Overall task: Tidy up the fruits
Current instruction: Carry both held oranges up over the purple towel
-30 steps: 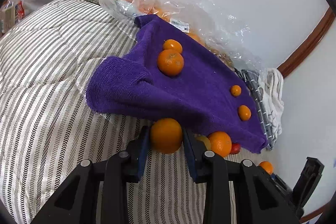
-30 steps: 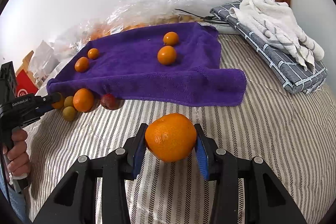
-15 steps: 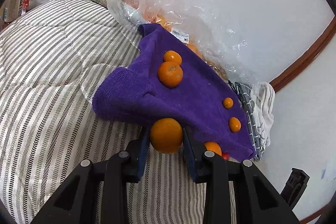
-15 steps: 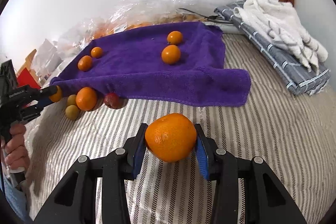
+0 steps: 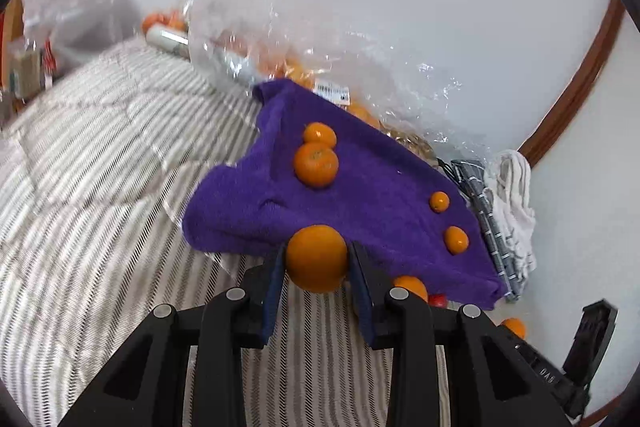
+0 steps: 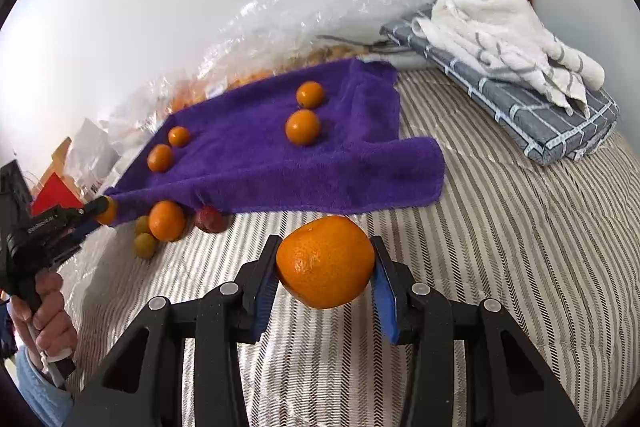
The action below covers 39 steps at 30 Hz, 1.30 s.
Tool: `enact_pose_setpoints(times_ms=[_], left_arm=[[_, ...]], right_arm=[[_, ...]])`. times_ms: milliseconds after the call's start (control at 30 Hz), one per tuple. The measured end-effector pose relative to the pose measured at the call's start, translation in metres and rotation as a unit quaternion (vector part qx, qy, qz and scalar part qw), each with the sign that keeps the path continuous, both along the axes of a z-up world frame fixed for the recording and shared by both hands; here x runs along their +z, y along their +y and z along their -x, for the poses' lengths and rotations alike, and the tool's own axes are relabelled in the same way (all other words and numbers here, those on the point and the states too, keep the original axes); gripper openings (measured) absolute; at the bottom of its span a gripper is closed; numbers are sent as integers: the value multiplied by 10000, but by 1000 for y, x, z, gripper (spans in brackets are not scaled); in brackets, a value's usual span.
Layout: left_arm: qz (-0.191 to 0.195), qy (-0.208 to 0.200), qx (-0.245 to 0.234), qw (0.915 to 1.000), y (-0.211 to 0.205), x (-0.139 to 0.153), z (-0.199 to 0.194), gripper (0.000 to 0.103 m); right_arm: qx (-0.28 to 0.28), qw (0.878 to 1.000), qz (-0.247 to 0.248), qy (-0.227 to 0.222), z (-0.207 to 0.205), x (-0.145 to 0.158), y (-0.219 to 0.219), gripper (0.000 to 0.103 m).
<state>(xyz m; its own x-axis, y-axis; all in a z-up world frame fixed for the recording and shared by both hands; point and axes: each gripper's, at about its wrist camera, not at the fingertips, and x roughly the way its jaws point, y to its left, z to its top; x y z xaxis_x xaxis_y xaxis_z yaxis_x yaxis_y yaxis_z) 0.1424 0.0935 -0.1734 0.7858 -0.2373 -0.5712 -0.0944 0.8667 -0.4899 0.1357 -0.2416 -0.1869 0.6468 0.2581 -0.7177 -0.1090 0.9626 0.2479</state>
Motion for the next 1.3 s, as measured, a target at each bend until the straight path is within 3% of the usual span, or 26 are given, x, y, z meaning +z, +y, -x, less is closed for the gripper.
enact_pose_setpoints(times_ms=[133, 333, 567, 1000, 1300], left_arm=[[-80, -36, -13, 10000, -2, 2, -1, 30], [95, -44, -143, 9998, -2, 4, 1, 30], [18, -189, -104, 9998, -5, 9, 7, 30], [-553, -369, 250, 9975, -7, 15, 13, 30], [-612, -355, 428, 9966, 0, 18, 11, 30]], right_arm=[[-153, 9997, 114, 165, -8, 0, 0, 43], [-104, 9993, 352, 1, -7, 15, 5, 43], [-104, 9988, 426, -194, -10, 28, 18, 43], [327, 9978, 408, -419, -6, 30, 33, 43], [356, 9971, 531, -409, -27, 44, 22, 43]])
